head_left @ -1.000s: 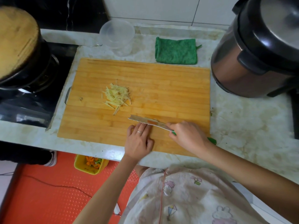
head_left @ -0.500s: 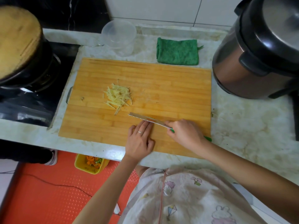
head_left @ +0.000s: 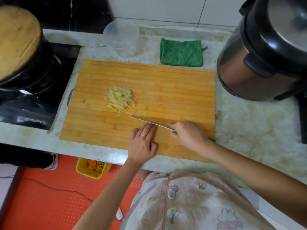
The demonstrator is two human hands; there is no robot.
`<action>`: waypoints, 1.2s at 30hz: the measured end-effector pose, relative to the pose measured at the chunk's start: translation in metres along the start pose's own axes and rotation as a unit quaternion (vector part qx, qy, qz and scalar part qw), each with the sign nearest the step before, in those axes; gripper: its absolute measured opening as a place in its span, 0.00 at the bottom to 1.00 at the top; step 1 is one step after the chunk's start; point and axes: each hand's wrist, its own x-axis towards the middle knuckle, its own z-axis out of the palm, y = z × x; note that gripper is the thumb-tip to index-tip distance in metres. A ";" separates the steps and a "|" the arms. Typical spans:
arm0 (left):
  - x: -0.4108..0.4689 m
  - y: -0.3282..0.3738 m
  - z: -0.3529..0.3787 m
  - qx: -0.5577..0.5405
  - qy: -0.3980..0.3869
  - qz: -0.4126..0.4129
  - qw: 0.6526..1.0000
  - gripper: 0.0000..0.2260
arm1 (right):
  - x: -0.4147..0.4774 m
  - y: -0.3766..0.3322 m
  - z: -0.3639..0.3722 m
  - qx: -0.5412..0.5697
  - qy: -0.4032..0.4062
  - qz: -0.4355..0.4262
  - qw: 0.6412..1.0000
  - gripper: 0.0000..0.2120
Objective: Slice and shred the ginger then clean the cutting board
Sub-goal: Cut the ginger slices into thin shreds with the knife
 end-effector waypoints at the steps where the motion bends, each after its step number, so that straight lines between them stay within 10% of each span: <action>1: 0.000 0.001 -0.001 0.000 -0.001 -0.001 1.000 0.24 | -0.001 0.002 -0.002 0.009 0.002 -0.001 1.000 0.18; 36: -0.001 -0.003 0.005 0.015 0.015 0.018 1.000 0.23 | -0.005 0.003 0.007 -0.037 -0.001 -0.014 0.999 0.16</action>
